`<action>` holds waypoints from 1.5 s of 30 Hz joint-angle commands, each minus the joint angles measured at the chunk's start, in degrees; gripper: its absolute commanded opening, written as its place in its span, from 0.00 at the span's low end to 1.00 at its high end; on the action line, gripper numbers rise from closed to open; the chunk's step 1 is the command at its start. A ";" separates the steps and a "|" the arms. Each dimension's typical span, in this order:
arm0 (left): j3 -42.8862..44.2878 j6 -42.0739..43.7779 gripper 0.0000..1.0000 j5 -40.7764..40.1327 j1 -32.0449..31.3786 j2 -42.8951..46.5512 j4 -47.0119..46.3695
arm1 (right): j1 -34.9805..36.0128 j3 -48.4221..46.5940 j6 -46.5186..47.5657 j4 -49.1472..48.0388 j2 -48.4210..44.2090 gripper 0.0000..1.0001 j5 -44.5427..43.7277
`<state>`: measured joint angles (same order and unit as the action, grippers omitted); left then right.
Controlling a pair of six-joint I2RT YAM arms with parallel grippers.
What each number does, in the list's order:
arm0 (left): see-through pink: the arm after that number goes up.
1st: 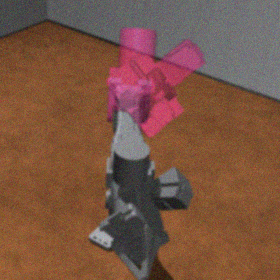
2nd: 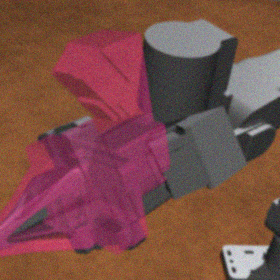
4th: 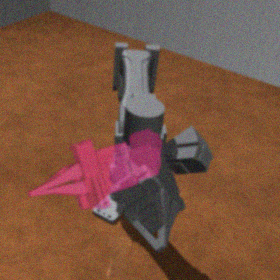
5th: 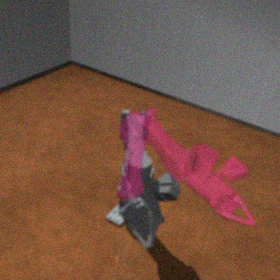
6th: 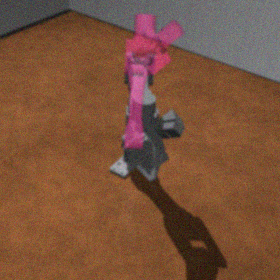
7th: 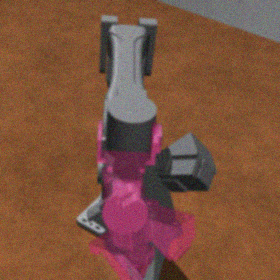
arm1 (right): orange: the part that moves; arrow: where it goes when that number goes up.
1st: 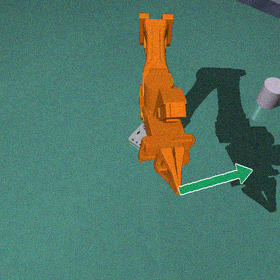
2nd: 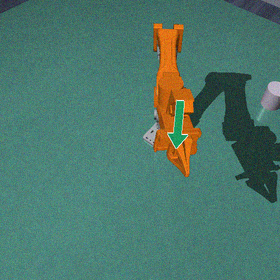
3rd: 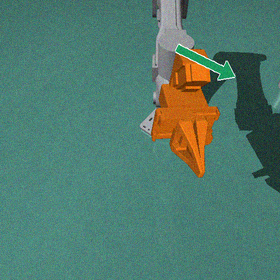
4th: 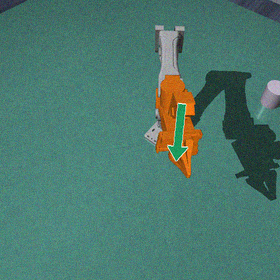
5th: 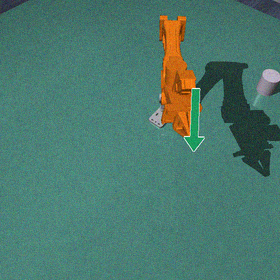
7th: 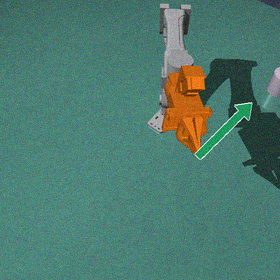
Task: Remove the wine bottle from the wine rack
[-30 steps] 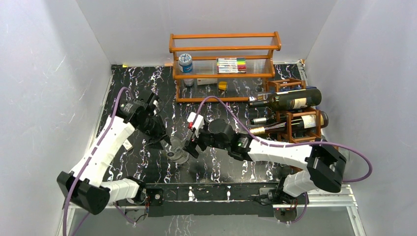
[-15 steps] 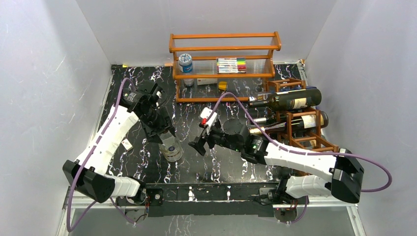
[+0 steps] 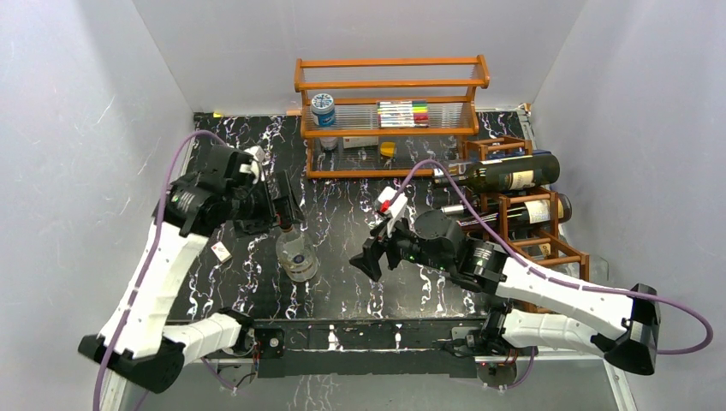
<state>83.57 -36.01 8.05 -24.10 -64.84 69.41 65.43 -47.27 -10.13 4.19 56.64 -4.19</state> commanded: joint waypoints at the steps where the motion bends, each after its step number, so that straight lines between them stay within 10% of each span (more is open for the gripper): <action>1: -1.52 11.13 0.98 -0.33 0.28 9.53 -12.98 | 0.31 -2.07 -6.49 2.26 -2.72 0.98 4.23; 11: -20.99 27.82 0.98 7.16 0.27 27.02 -41.43 | 0.35 -9.11 -10.67 11.28 0.59 0.98 -7.57; 23: -31.90 35.62 0.96 2.81 -2.51 30.79 -41.55 | 0.31 -10.47 -9.30 8.18 -1.57 0.98 -12.97; 45: -35.60 32.56 0.44 -3.89 -2.50 24.99 -44.45 | 0.31 -1.50 -1.83 2.71 -15.92 0.98 -20.15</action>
<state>46.83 -2.55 5.76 -26.52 -38.65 26.00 65.56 -47.09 -14.41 7.86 43.33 -21.21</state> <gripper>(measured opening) 0.485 0.981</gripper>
